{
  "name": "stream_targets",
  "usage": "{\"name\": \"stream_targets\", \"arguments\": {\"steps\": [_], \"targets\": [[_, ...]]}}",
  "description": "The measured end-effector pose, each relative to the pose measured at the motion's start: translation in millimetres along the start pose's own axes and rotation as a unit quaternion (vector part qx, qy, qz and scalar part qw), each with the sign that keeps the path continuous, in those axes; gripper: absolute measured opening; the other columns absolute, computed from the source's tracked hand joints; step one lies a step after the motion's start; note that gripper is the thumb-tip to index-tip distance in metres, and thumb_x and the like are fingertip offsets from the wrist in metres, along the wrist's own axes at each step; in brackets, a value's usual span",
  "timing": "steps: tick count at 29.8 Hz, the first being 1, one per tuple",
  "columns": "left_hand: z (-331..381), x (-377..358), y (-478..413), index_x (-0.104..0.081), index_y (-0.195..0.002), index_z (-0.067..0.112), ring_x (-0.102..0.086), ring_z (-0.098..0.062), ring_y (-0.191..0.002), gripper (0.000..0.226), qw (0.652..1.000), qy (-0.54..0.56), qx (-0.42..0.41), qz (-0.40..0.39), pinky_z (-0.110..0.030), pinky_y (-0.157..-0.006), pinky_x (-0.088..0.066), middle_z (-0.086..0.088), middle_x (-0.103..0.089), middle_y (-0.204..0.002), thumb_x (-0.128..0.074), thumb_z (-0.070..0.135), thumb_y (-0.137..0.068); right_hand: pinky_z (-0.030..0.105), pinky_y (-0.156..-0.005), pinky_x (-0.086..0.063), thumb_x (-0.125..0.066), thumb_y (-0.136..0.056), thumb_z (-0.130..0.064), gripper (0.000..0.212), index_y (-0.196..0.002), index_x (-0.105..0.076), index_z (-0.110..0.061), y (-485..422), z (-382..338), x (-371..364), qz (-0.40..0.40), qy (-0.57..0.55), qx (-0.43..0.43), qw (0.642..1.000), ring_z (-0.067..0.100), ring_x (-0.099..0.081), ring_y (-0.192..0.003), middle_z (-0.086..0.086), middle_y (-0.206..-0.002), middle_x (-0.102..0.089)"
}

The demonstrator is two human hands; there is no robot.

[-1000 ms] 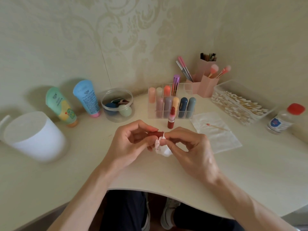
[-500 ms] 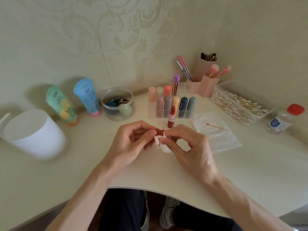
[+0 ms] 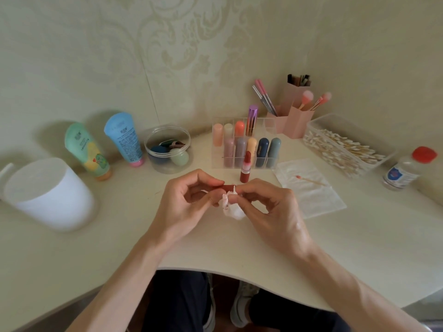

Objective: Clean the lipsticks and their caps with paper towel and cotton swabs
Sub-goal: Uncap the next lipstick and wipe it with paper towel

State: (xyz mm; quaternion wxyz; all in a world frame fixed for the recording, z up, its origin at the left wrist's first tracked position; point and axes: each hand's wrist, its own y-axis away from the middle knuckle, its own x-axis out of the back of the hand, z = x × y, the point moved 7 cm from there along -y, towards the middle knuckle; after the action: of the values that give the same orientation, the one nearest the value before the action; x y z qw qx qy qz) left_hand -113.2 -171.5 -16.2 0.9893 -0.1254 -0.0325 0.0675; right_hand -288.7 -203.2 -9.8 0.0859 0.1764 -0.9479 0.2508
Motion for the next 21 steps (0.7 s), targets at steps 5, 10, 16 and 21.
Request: {"name": "stream_targets", "arguments": {"steps": [5, 10, 16, 21], "targets": [[-5, -3, 0, -0.073, -0.098, -0.001, -0.055, -0.027, -0.054, 0.033, 0.999, 0.020, 0.047, -0.019, -0.029, -0.051, -0.045, -0.014, -0.068, -0.069, -0.062, 0.030, -0.096, 0.025, -0.076, -0.053, -0.078, -0.092, -0.025, 0.015, -0.098, -0.080, -0.010, -1, -10, 4, 0.006, 0.051, 0.053, 0.997, 0.019, -0.068, -0.078, -0.006, -0.088, -0.072], [1, 0, 0, -0.074, -0.098, 0.001, -0.071, -0.026, -0.069, 0.020, 1.000, 0.003, 0.005, 0.000, -0.027, -0.066, -0.057, -0.011, -0.078, -0.086, -0.077, 0.015, -0.084, 0.028, -0.081, -0.058, -0.080, -0.093, -0.017, 0.008, -0.099, -0.081, -0.013, -1, 5, 0, -0.005, -0.011, -0.021, 1.000, 0.018, -0.074, -0.083, -0.004, -0.091, -0.078], [-1, -3, 0, -0.075, -0.105, 0.001, -0.068, -0.027, -0.064, 0.023, 0.999, 0.026, 0.034, -0.015, -0.030, -0.058, -0.055, -0.014, -0.076, -0.080, -0.070, 0.018, -0.090, 0.038, -0.085, -0.061, -0.078, -0.094, -0.020, 0.014, -0.102, -0.080, -0.010, -2, 7, 3, -0.019, -0.061, -0.047, 0.997, 0.026, -0.076, -0.089, 0.000, -0.096, -0.080], [1, -2, 2, -0.076, -0.097, 0.007, -0.072, -0.020, -0.069, 0.017, 1.000, 0.004, -0.001, -0.001, -0.026, -0.064, -0.057, -0.007, -0.079, -0.088, -0.077, 0.014, -0.082, 0.034, -0.080, -0.060, -0.079, -0.091, -0.021, 0.012, -0.099, -0.081, -0.012, 2, 3, 2, -0.003, -0.012, -0.029, 1.000, 0.022, -0.076, -0.084, -0.001, -0.092, -0.079]]}}
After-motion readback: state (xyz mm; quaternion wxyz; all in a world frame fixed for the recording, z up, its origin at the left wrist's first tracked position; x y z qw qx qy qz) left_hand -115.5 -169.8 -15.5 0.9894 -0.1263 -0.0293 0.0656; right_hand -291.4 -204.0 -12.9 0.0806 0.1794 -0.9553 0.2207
